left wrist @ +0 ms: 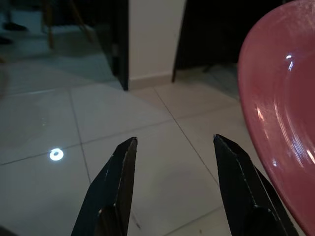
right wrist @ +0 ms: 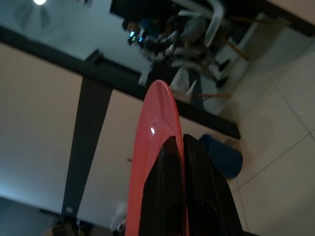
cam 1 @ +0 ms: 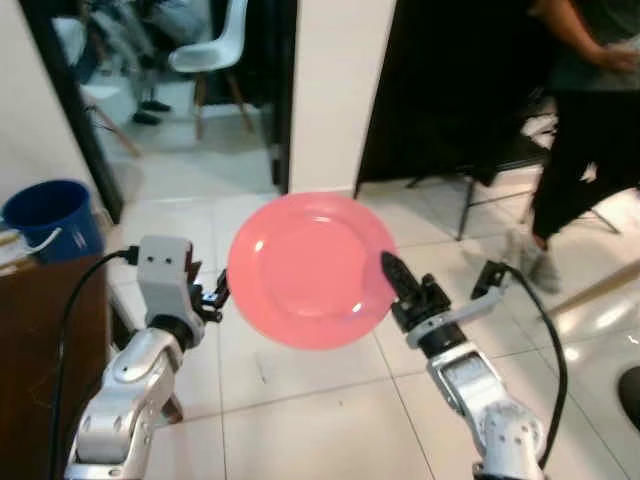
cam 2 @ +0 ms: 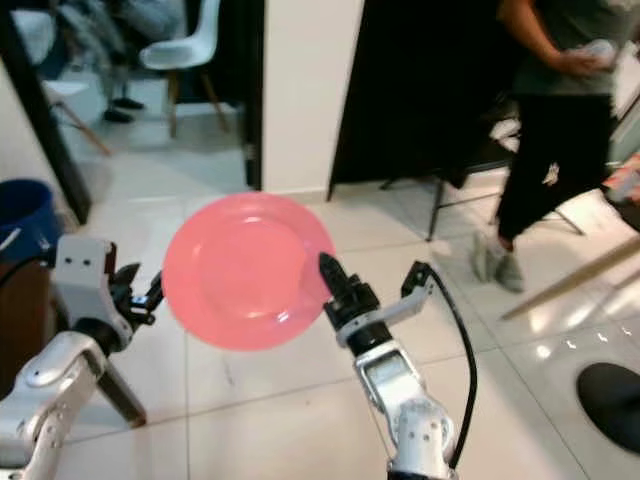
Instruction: Setting the table
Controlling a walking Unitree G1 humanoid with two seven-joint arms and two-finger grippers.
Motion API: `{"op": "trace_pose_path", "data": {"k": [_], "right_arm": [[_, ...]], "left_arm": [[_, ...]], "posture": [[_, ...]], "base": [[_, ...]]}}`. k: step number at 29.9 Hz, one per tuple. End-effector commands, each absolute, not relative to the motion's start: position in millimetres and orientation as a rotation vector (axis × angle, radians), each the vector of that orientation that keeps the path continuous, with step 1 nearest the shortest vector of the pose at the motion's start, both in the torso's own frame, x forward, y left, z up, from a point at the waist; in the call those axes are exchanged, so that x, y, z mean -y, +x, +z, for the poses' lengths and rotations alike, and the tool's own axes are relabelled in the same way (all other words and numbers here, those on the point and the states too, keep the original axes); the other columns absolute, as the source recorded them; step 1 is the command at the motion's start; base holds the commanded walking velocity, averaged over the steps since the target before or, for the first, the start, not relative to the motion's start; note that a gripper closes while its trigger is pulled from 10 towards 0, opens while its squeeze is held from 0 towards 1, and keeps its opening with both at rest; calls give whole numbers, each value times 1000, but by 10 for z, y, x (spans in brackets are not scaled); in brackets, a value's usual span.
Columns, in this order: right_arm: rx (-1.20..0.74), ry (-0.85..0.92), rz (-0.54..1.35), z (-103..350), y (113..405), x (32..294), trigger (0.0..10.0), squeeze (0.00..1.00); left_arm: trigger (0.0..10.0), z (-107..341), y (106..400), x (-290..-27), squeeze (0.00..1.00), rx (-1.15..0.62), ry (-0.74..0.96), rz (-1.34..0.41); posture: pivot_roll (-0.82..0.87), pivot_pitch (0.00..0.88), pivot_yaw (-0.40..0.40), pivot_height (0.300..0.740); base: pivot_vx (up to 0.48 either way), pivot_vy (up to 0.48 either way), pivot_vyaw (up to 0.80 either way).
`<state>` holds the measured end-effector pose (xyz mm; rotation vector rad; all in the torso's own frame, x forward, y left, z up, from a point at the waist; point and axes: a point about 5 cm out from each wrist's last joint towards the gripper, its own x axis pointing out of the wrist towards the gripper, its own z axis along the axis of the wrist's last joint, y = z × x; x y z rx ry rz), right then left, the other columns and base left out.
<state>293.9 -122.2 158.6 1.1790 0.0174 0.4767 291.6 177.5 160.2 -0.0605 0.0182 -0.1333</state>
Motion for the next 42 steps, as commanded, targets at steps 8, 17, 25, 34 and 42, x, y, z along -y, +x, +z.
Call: {"op": "trace_pose_path", "data": {"k": [8,17,25,34,42], "right_arm": [[-50,1249,456,1452,2872,1133,10000,0],[-49,1245,460,1458,2876,1136,10000,0],[-50,1242,464,1461,2883,1136,10000,0],[-59,1225,457,1428,2877,1143,10000,0],[-66,1220,451,1413,2881,1149,10000,0]], "left_arm": [[10000,1539,2916,-1751,0,-46,-66,-131],[10000,1526,2908,-1758,0,-46,-70,-130],[10000,1528,2903,-1764,0,-40,-75,-131],[10000,1466,2890,-1781,0,-50,-93,-122],[10000,1422,2887,-1781,0,-60,-117,-104]], "posture": [[35,33,36,740],[34,29,34,740],[34,25,30,740],[31,26,31,740],[31,31,25,740]], "base": [[0,0,-800],[0,0,-800],[0,0,-800],[0,0,-800],[0,0,-800]]}}
